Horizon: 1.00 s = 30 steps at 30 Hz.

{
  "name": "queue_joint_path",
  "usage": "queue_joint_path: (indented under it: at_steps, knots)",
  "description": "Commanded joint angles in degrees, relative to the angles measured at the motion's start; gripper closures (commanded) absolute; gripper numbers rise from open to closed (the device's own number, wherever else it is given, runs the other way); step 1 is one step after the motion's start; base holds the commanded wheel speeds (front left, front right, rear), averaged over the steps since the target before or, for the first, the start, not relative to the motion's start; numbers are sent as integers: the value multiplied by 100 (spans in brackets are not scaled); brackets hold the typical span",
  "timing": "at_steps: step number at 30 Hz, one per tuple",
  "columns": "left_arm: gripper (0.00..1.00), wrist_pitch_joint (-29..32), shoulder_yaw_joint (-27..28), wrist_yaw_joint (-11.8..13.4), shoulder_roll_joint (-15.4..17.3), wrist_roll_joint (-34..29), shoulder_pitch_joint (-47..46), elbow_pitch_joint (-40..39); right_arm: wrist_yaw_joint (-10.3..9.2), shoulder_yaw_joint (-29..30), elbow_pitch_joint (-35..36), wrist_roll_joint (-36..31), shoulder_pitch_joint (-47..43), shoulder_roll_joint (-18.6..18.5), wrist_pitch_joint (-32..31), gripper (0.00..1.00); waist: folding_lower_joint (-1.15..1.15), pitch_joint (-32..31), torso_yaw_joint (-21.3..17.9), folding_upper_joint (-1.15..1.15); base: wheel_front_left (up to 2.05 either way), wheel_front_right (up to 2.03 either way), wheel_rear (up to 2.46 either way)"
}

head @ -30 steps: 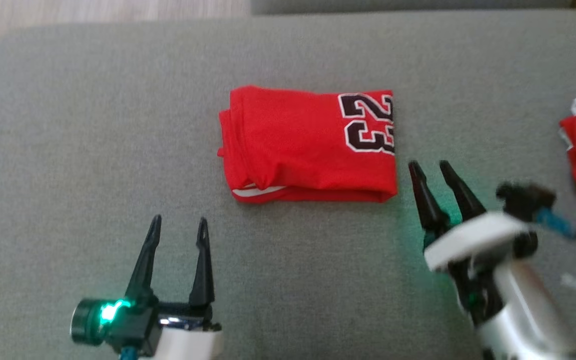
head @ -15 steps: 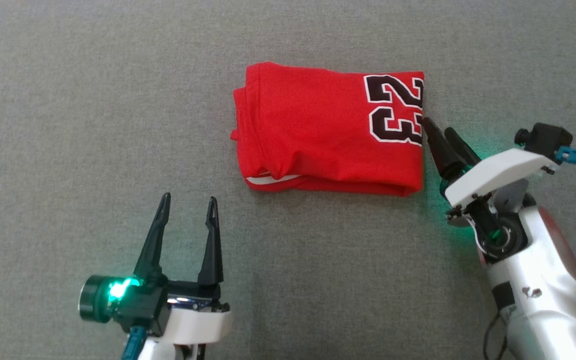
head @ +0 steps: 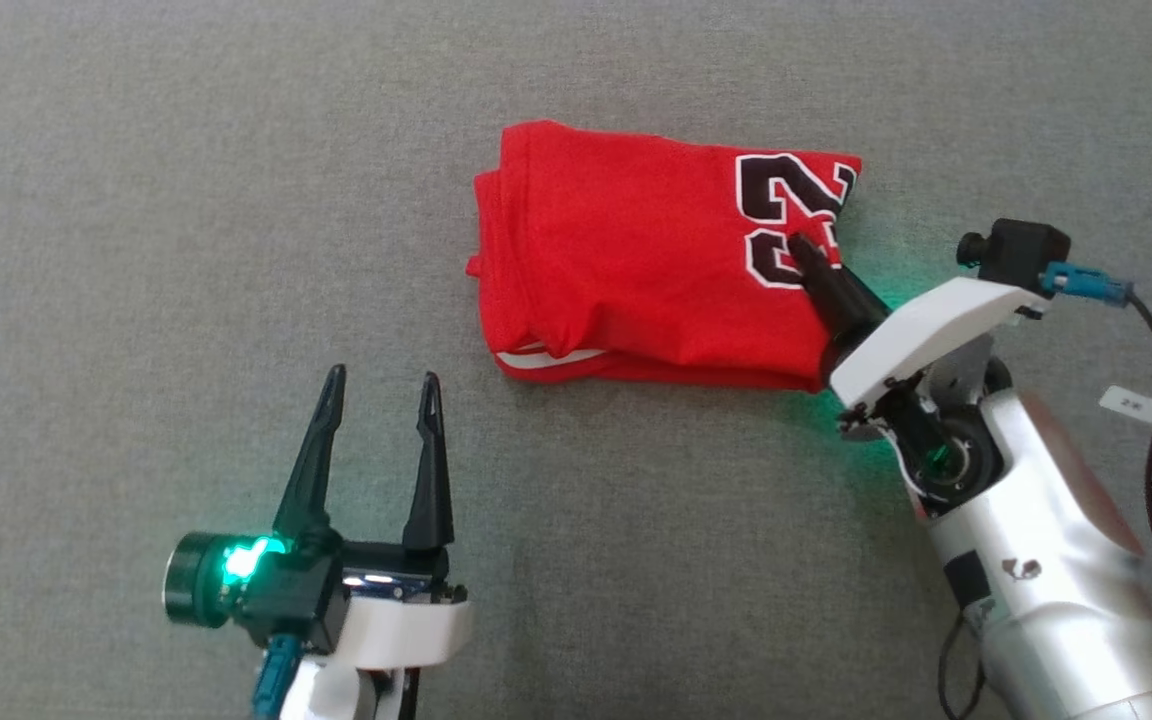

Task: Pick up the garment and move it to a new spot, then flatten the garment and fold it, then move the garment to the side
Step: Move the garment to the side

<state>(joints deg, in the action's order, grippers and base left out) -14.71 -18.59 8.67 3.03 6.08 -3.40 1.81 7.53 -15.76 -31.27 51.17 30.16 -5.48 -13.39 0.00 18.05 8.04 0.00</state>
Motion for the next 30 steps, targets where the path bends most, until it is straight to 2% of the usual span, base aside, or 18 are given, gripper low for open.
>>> queue_joint_path:
  at_steps: [1,7,13,20,25,30]
  knots:
    - [0,-29,188,46,-15,34,-96,-156,-4,-171,75,-126,-99,25,97,100,0,-35,-72,0,0,0,0]
    - [0,-29,301,18,-15,-28,-69,-190,-4,-226,489,-529,-60,-762,115,100,0,-6,-473,0,0,0,0]
    - [0,-29,437,-78,-15,-148,-184,-200,-4,-25,1169,-818,66,-1996,-327,100,0,195,-940,0,0,0,0]
    - [0,-29,496,-183,-15,-244,-368,-185,-4,589,1938,-861,137,-3272,-1044,100,0,442,-1187,0,0,0,0]
    - [0,-29,502,-226,-15,-258,-427,-171,-4,1240,2262,-1096,-21,-3831,-1549,100,0,557,-1198,0,0,0,0]
    - [0,-29,482,-262,-15,-260,-501,-158,-4,1814,2489,-1317,-301,-4089,-1918,100,0,614,-1136,0,0,0,0]
